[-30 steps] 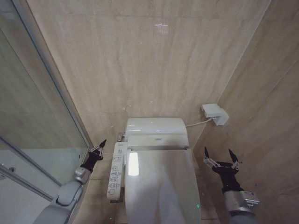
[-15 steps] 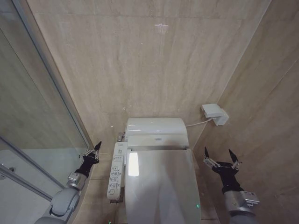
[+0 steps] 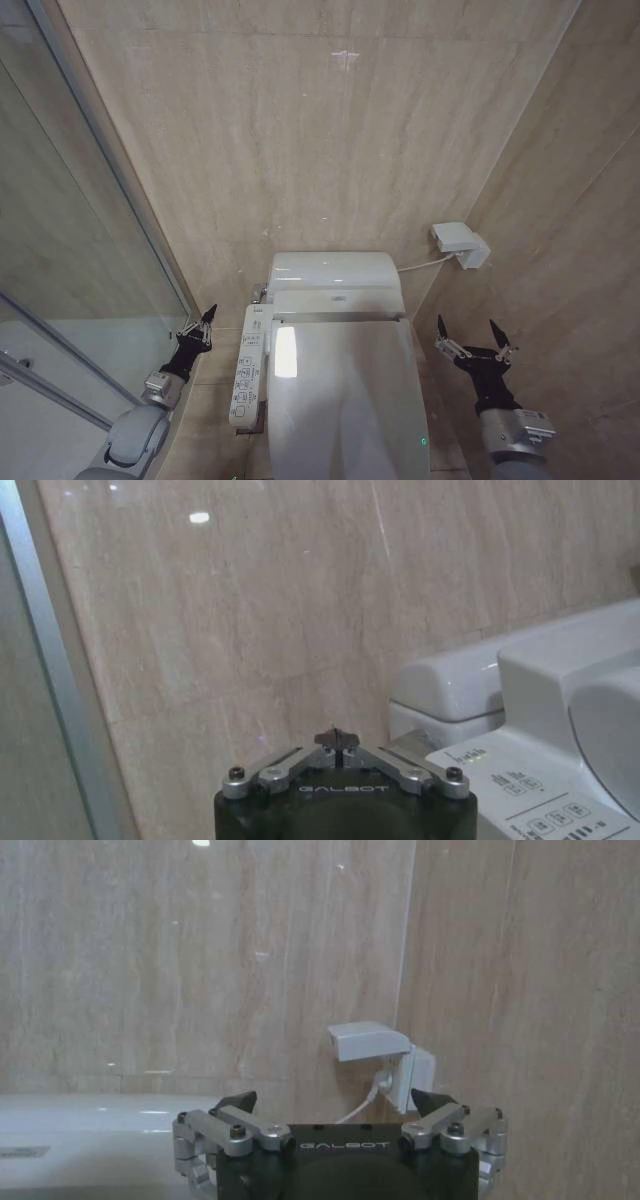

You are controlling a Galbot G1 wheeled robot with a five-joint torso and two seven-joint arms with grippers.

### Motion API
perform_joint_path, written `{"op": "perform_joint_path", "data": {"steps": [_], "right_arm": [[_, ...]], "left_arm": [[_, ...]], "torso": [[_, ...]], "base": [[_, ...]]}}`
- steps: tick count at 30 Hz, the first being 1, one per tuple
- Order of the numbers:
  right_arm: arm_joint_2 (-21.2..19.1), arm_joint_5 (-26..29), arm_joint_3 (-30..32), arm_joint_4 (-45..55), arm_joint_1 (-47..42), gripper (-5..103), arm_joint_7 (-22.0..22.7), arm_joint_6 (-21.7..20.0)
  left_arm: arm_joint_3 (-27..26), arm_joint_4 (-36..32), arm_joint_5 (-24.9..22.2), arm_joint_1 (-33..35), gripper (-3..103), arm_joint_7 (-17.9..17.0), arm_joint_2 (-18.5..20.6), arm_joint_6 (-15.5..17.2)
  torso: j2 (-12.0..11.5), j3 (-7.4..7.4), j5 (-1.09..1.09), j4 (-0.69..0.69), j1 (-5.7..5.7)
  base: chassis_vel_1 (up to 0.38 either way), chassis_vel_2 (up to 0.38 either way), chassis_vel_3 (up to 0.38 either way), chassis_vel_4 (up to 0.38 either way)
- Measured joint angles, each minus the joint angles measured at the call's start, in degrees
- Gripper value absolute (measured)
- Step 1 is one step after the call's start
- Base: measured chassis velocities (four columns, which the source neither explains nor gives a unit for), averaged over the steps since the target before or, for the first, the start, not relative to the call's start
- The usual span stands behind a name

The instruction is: Open the toilet lid, clean the toilet bowl with a toilet brush, close the toilet lid, and flush.

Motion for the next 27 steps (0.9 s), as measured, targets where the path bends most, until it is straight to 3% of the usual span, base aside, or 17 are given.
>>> {"op": "perform_joint_path", "data": {"steps": [27], "right_arm": [[0.0, 0.0, 0.0, 0.0, 0.0, 100, 0.0, 0.0]], "left_arm": [[-0.1, -0.1, 0.0, 0.2, 0, 0.1, 0.0, -0.1]], "torso": [[0.0, 0.0, 0.0, 0.0, 0.0]], "base": [[0.0, 0.0, 0.0, 0.0]]}}
